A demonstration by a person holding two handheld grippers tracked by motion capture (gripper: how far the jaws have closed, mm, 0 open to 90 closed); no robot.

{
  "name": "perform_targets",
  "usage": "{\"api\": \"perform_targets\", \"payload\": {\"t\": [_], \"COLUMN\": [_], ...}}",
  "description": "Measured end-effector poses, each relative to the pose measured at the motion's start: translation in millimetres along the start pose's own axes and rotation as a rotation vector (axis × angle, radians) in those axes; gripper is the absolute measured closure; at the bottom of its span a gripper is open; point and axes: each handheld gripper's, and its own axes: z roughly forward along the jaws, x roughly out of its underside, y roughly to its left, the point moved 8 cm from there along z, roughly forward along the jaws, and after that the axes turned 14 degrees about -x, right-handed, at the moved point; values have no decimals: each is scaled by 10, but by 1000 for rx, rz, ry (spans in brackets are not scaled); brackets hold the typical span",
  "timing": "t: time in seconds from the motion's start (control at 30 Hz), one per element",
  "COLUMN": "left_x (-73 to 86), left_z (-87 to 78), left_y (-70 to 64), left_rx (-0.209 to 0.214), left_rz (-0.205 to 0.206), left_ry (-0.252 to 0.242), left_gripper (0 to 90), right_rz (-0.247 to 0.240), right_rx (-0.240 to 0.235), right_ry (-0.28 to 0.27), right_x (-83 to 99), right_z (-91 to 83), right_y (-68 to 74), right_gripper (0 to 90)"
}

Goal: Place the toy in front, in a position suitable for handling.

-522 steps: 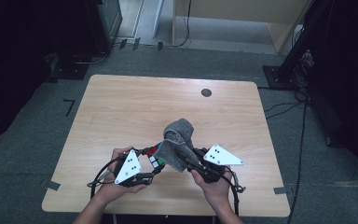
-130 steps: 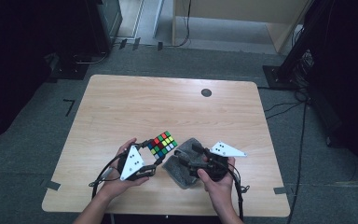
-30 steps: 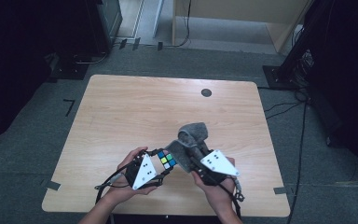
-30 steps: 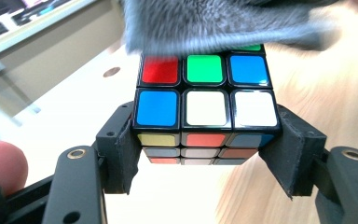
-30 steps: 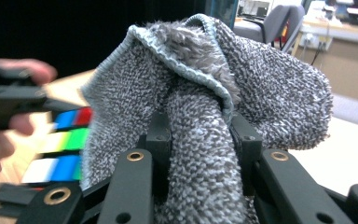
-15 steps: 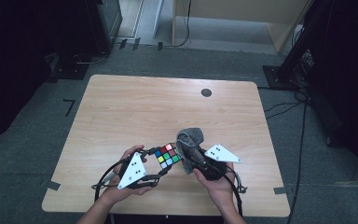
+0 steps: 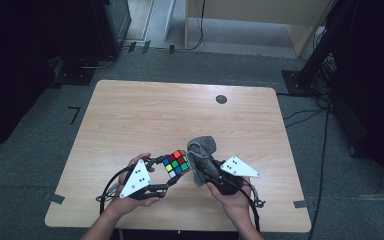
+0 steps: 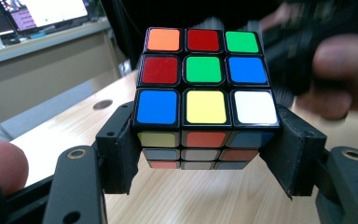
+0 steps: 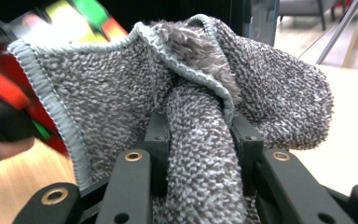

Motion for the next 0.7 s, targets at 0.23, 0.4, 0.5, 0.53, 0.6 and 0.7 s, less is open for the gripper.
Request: {"api": "perform_targets", "payload": {"t": [0.23, 0.4, 0.5, 0.53, 0.6, 0.7], "left_x": [-45, -63, -68, -64, -57, -49], "left_z": [-29, -37, -44, -46, -46, -43], "left_y": [20, 65, 95, 107, 128, 148], "left_rx": [33, 21, 12, 11, 6, 6], "left_rz": [-90, -114, -120, -122, -130, -143], "left_ry": [-28, -38, -41, -39, -38, -34], "left_gripper": [346, 345, 346, 345, 346, 346], "right_rz": [52, 87, 67, 63, 51, 28], "right_rx": [-124, -206, -237, -240, -236, -199], "right_ry": [-33, -16, 23, 33, 42, 24], "right_x": [40, 135, 195, 208, 211, 145], "right_z": [128, 232, 296, 309, 313, 251], "right_y": [188, 310, 406, 425, 426, 341], "right_gripper": [678, 678, 677, 677, 676, 676]}}
